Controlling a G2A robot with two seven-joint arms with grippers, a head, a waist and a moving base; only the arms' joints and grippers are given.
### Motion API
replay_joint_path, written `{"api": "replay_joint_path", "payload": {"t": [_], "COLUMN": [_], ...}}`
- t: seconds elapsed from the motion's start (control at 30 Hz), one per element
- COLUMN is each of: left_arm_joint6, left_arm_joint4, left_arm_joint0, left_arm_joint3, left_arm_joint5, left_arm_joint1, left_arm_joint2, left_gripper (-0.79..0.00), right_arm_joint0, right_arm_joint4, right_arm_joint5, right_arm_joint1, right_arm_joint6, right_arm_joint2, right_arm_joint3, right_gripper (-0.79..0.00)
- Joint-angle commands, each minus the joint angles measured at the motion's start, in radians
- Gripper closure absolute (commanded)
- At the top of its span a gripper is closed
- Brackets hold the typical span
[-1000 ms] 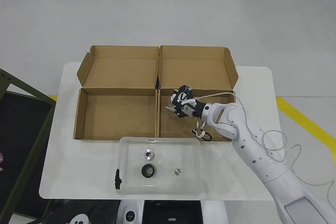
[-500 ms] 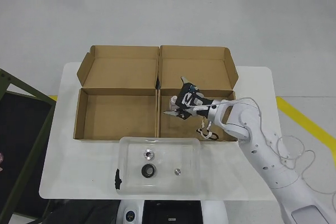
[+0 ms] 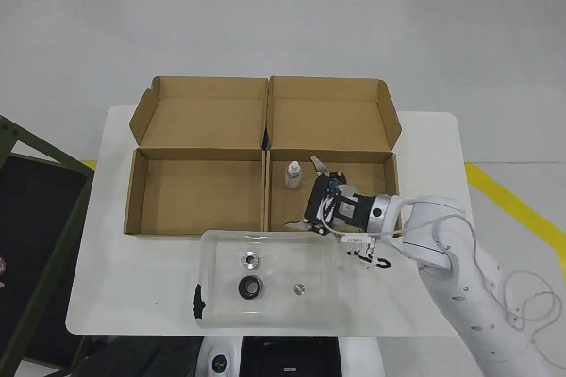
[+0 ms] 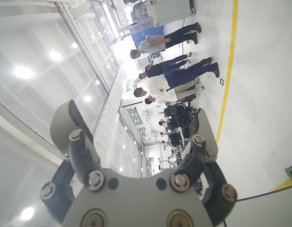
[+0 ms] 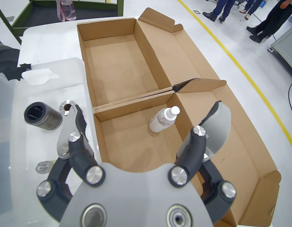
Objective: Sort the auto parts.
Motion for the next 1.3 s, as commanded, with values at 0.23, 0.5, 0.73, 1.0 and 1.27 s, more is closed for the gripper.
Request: {"api": "replay_joint_path", "payload": {"t": [0.23,0.5,0.73,1.0,1.27], "left_arm_joint6": [0.0,0.0,0.0,0.0,0.0], "left_arm_joint4": [0.0,0.0,0.0,0.0,0.0], "left_arm_joint0": [0.0,0.0,0.0,0.0,0.0], "left_arm_joint3": [0.0,0.0,0.0,0.0,0.0], "left_arm_joint5": [0.0,0.0,0.0,0.0,0.0], "left_arm_joint1": [0.0,0.0,0.0,0.0,0.0], "left_arm_joint2": [0.0,0.0,0.0,0.0,0.0], "left_gripper": [-0.785,-0.785,-0.785,-0.785,-0.785], "right_arm_joint0": [-0.096,-0.156,-0.159,-0.14,-0.106], "right_arm_joint4": [0.007,-0.015,-0.086,-0.112,-0.153], "right_arm_joint5": [-0.082,-0.105,-0.11,-0.102,-0.07], "right_arm_joint1": [0.022,0.033,0.04,0.041,0.047], "right_arm_joint6": [0.157,0.258,0.348,0.431,0.463], "right_arm_joint2": [-0.024,-0.091,-0.145,-0.226,-0.276], "right_arm_joint3": [-0.141,-0.177,-0.206,-0.196,-0.167], "right_gripper": [-0.785,-0.785,-0.785,-0.785,-0.785]}}
